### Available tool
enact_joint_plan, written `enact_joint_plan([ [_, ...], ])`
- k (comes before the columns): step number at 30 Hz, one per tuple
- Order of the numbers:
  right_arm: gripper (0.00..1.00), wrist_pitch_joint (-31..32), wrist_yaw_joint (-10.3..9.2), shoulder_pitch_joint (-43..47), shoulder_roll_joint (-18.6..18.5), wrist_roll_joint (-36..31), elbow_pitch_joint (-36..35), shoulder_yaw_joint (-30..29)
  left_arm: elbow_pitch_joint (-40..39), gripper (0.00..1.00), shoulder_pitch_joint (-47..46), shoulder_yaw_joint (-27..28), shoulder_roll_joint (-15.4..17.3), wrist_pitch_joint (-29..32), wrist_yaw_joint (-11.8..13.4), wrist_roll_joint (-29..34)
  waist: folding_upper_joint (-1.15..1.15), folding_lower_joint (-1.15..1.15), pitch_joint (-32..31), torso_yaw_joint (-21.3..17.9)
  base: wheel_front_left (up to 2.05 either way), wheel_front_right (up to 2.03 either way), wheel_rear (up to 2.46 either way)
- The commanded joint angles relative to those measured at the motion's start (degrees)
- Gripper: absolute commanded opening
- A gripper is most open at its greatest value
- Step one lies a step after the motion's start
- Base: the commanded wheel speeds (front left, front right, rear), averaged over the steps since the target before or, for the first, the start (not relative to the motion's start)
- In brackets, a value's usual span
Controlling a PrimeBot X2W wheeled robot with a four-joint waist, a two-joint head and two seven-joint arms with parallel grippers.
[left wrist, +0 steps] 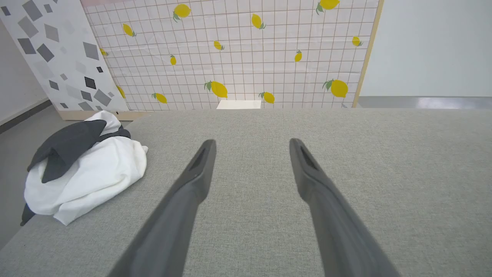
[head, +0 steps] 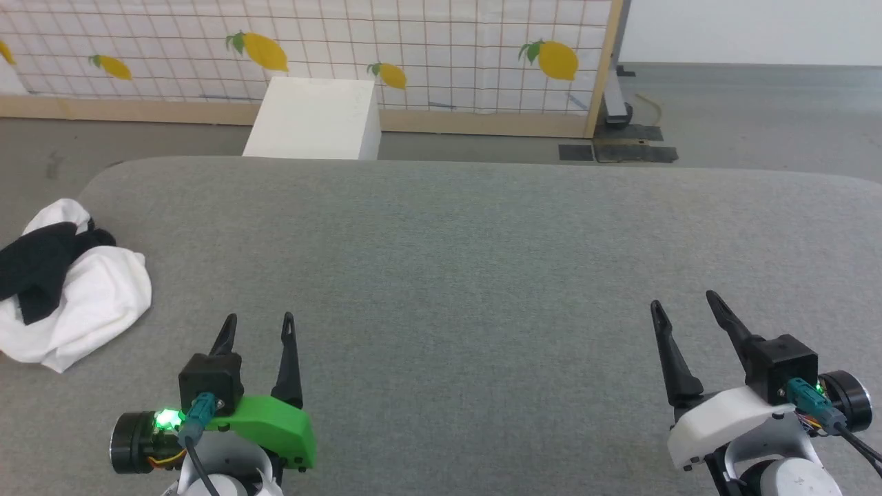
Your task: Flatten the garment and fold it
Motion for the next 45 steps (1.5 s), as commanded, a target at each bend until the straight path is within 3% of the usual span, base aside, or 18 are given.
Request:
enact_joint_plan([
  [1,1.00,-0.6,-0.01,-0.4,0.0,-0.5,0.3,0.0,0.2,1.00,-0.3,-0.2,0.1,-0.7,0.5,-0.3,0.00,0.00,-0.1,0.8,0.00,0.00,0.00],
  [45,1.00,-4.2,-0.04,-1.8,0.0,-2.1,2.9,2.5,-0.4,1.00,1.5,-1.2,2.3,-5.8,4.2,-2.3,0.00,0.00,-0.2,17.2,0.00,0.00,0.00],
])
